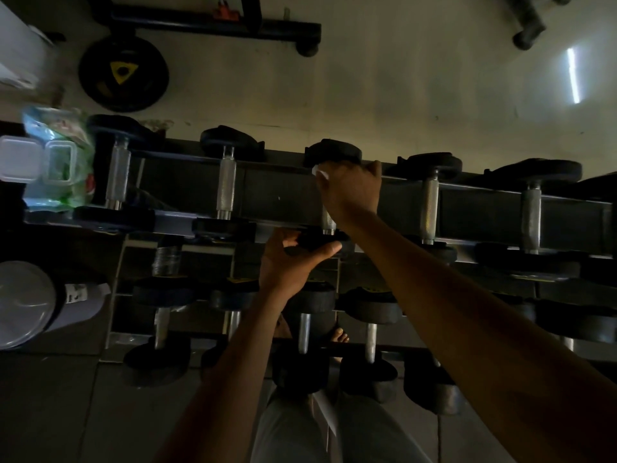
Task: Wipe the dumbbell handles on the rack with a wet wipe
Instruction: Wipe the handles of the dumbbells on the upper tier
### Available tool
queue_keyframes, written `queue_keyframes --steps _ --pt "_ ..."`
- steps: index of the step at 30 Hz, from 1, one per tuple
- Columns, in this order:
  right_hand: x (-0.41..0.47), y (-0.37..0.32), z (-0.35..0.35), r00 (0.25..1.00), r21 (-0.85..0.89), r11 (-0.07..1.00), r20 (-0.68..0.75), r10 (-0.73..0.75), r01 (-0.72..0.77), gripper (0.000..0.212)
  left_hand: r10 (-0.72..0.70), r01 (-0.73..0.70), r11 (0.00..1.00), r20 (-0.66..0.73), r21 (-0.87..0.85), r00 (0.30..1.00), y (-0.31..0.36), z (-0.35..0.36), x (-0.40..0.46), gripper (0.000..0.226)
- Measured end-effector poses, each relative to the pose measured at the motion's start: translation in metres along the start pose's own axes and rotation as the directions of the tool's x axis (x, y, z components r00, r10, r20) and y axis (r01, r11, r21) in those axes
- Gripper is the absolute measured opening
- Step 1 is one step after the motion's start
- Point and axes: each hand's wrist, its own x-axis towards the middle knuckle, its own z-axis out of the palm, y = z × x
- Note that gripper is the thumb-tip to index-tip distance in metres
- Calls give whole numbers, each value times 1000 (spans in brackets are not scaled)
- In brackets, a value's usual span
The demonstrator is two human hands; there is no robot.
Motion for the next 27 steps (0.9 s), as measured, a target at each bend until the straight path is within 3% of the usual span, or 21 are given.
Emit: queue_keyframes --steps 3,5,7,9,11,17,19,21,23,25,27 --pt "-10 11 4 985 243 958 -43 168 -153 23 23 -23 1000 -8 5 1000 0 1 0 61" --pt "-15 17 7 952 440 855 5 305 -276 25 20 -20 1000 -12 8 1000 -1 1 0 63" --pt "-17 18 6 901 593 706 81 427 -388 26 11 -11 1000 -12 -3 1000 -2 2 0 64" --pt "-16 15 -2 797 691 458 294 527 -559 19 9 -9 1000 -7 -1 1000 -1 2 0 61" --pt "-11 14 -7 665 691 193 521 536 -697 15 13 -13 1000 -7 -5 1000 -2 1 1 62" --pt "4 17 -12 470 591 -121 734 491 -797 7 13 -13 1000 -11 17 1000 -4 0 4 75" --pt "8 18 -16 410 514 -101 774 483 -852 8 14 -14 1000 -4 19 1000 -3 -1 4 75" --pt "15 21 -22 378 432 -12 802 462 -902 15 19 -19 999 1 28 1000 -3 -1 4 79" --pt "20 20 -26 431 435 83 815 388 -897 17 22 -22 999 2 25 1000 -5 -2 5 83" --pt "19 17 -32 425 392 166 817 390 -905 23 24 -24 1000 10 16 1000 -7 -2 6 88" --pt "13 20 -29 419 396 142 826 377 -907 27 22 -22 1000 13 14 1000 -8 -2 7 91"
